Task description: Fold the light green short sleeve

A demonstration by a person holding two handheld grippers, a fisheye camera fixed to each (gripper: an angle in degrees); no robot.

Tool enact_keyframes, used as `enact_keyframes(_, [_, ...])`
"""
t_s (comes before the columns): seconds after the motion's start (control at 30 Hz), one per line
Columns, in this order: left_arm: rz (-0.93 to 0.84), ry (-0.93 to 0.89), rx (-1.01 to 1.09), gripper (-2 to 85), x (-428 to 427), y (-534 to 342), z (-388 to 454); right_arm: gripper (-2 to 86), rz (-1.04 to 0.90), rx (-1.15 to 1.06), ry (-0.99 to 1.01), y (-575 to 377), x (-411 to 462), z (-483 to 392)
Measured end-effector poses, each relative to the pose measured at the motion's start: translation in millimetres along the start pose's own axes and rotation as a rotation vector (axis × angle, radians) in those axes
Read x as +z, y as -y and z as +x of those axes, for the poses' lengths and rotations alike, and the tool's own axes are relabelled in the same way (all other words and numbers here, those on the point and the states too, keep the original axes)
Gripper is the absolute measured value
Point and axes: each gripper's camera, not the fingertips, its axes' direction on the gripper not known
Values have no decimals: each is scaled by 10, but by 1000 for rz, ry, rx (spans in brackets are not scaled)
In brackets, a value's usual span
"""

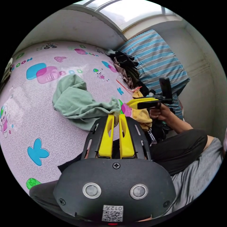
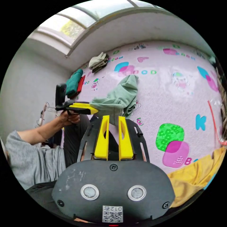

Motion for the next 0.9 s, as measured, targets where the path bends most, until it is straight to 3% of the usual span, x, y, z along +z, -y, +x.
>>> enact_keyframes(0.13, [-27,38,57,27,-57,-179,78,102,112,163,237,250,-106,441])
enact_keyframes(0.37, [-24,58,105,22,-246,-547,113,99,29,71,263,710,-78,485])
enact_keyframes(0.47, [-21,83,119,18,-365,-703,115,30,2,-22,254,822,-90,336])
enact_keyframes(0.53, [10,100,107,14,-503,-800,84,-2,113,-46,247,856,-323,272])
enact_keyframes(0.77, [393,-7,122,1,-1518,-1255,-93,-10,551,45,242,747,-1484,432])
enact_keyframes(0.9, [318,188,194,7,-1590,-1343,176,-10,633,25,331,692,-1829,389])
